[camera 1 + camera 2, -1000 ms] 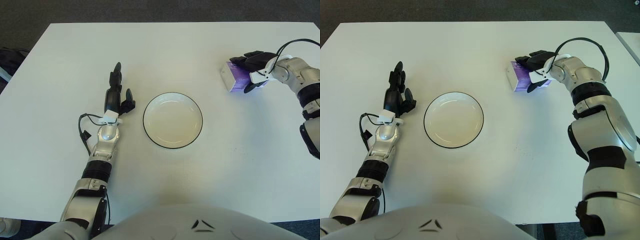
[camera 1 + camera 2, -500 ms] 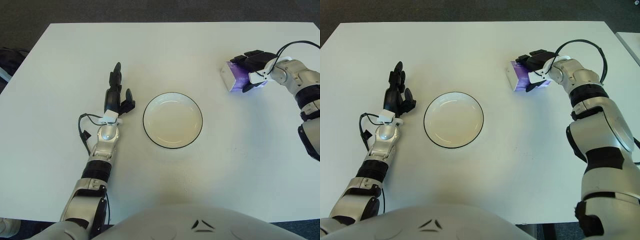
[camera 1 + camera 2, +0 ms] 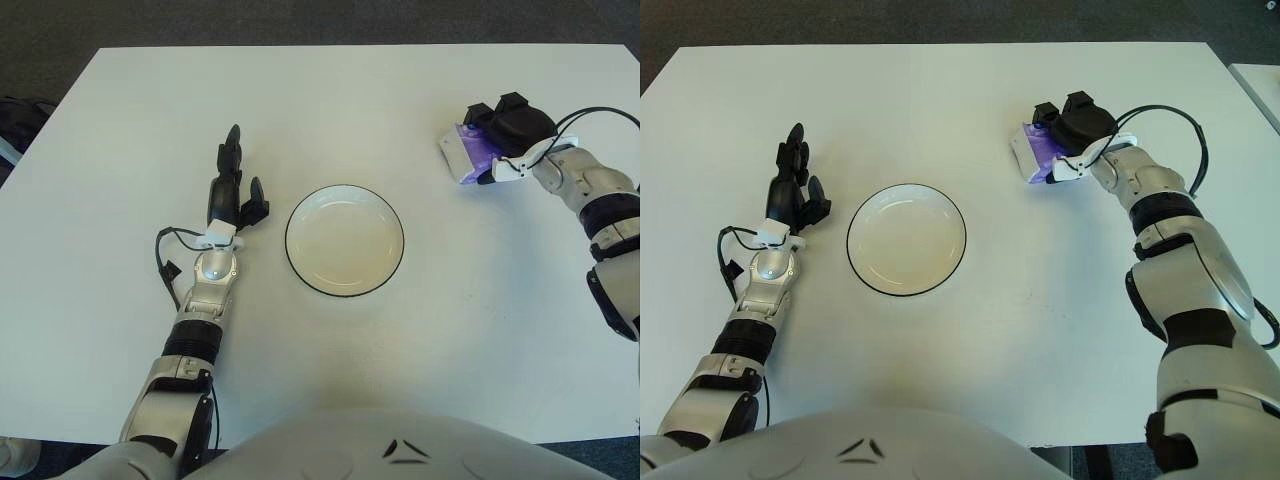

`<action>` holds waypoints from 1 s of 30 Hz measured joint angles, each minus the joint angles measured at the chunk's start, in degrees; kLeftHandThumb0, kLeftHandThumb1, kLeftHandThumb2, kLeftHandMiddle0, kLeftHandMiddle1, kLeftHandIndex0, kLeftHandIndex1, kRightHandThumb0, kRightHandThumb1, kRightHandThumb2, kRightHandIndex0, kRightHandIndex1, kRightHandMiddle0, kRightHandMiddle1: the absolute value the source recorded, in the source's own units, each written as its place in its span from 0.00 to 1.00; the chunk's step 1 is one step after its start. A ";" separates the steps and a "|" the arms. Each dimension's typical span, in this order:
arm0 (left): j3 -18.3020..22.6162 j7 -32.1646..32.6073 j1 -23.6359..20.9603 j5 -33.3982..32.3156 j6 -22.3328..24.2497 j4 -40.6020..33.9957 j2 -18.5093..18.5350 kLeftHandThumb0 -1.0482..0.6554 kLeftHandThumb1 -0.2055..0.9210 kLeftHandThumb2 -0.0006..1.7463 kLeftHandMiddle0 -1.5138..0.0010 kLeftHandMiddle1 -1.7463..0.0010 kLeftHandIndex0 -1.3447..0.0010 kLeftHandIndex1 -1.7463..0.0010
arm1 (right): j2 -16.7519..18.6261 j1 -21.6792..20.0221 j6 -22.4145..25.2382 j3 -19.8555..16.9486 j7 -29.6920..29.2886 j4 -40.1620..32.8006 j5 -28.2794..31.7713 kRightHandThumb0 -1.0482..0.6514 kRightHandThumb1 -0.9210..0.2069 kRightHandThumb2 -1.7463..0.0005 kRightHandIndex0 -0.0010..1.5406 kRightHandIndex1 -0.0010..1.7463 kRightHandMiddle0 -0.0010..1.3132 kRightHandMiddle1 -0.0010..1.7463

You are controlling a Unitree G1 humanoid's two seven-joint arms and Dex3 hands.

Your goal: Put the tissue paper into the plate.

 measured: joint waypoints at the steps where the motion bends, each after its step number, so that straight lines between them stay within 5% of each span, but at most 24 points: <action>1: 0.00 0.07 -0.02 0.00 0.00 0.02 0.00 0.14 1.00 0.55 0.87 1.00 1.00 0.81 | 0.05 0.27 -0.05 -0.03 -1.06 0.00 0.00 0.56 0.56 0.28 0.76 1.00 0.71 1.00; 20: -0.01 0.20 -0.44 0.00 0.00 0.59 0.11 0.14 1.00 0.54 0.87 0.99 1.00 0.80 | 0.46 3.49 -0.31 1.50 -19.55 -0.44 -2.96 0.60 0.61 0.21 0.83 1.00 0.77 1.00; 30: -0.01 0.20 -0.92 0.00 -0.01 1.23 0.14 0.15 1.00 0.54 0.87 1.00 1.00 0.81 | 0.79 5.31 -1.72 0.49 -21.84 -3.27 -2.48 0.60 0.60 0.21 0.82 1.00 0.76 1.00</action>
